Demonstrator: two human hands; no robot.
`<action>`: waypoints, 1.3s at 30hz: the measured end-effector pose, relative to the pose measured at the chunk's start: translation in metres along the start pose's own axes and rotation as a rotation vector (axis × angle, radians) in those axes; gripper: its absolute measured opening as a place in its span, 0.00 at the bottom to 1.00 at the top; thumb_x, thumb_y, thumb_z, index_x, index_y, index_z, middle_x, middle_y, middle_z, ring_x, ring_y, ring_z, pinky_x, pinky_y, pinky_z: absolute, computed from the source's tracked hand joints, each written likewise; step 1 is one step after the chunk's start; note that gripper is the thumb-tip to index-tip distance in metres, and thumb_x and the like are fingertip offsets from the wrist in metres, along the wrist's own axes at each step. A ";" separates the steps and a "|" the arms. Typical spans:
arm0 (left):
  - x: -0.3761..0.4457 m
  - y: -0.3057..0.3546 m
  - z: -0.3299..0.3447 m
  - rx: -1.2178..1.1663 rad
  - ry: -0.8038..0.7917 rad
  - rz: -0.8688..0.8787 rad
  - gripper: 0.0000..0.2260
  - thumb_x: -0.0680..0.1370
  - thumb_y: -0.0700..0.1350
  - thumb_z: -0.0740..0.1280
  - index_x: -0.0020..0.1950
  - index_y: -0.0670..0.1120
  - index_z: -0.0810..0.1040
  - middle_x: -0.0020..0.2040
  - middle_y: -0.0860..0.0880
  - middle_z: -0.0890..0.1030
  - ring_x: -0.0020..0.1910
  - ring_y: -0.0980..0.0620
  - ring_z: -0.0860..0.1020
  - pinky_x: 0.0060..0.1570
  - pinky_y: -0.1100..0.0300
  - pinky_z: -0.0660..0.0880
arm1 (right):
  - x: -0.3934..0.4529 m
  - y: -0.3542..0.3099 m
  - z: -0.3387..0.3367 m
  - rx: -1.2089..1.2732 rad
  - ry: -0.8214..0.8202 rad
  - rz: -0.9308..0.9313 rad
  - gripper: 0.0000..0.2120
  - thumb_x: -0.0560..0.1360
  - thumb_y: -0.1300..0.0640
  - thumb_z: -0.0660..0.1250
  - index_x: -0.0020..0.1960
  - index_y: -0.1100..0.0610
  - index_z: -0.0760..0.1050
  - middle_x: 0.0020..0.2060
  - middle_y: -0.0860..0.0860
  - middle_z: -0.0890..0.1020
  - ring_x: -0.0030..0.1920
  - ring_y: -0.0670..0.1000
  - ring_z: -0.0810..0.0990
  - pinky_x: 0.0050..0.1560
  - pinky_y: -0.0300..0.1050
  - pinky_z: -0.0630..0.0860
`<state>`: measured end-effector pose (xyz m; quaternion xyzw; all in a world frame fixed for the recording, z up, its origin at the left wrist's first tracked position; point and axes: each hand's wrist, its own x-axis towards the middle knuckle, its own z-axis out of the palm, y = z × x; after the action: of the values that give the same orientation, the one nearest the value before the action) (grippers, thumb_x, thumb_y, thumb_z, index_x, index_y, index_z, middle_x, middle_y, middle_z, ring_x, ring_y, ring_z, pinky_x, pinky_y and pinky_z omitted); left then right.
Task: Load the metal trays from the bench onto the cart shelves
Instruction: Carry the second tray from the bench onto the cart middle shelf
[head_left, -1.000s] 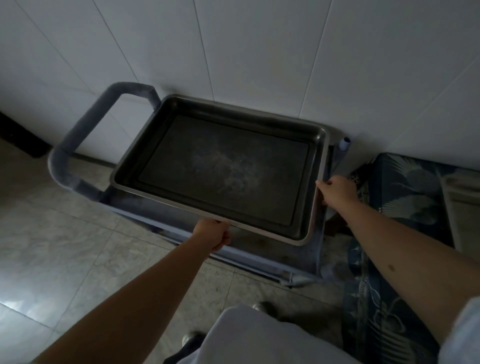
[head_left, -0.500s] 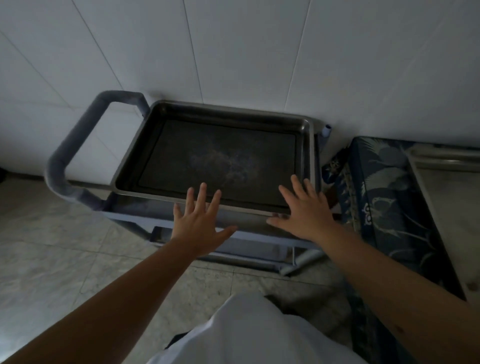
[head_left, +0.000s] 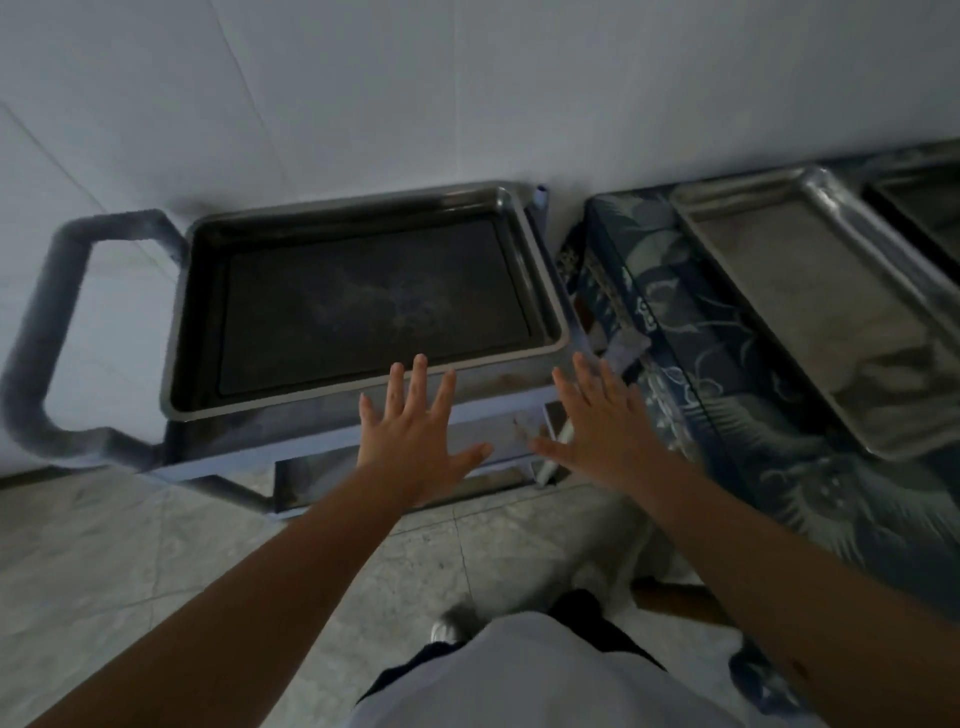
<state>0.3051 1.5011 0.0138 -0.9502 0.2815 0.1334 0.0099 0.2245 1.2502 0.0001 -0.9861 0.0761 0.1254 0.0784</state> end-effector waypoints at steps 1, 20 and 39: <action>0.001 0.008 0.001 0.003 0.002 0.036 0.48 0.67 0.81 0.35 0.79 0.55 0.31 0.80 0.43 0.31 0.78 0.38 0.33 0.73 0.30 0.44 | -0.012 0.004 0.002 0.015 0.008 0.026 0.51 0.64 0.17 0.38 0.77 0.45 0.34 0.75 0.49 0.29 0.76 0.56 0.32 0.72 0.65 0.39; -0.019 0.401 0.022 0.082 -0.011 0.599 0.48 0.66 0.82 0.38 0.80 0.57 0.35 0.82 0.47 0.37 0.80 0.42 0.37 0.72 0.32 0.45 | -0.311 0.268 0.036 0.103 0.128 0.530 0.46 0.66 0.18 0.35 0.76 0.41 0.34 0.79 0.49 0.39 0.77 0.56 0.37 0.71 0.68 0.45; -0.010 0.731 0.067 0.223 -0.154 0.844 0.54 0.61 0.84 0.34 0.80 0.55 0.35 0.82 0.47 0.36 0.80 0.42 0.37 0.72 0.29 0.47 | -0.480 0.510 0.068 0.216 0.017 0.844 0.42 0.60 0.25 0.23 0.68 0.44 0.20 0.72 0.49 0.26 0.75 0.56 0.31 0.71 0.68 0.40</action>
<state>-0.1125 0.8979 -0.0069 -0.7325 0.6559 0.1650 0.0777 -0.3373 0.8264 -0.0097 -0.8557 0.4858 0.1296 0.1224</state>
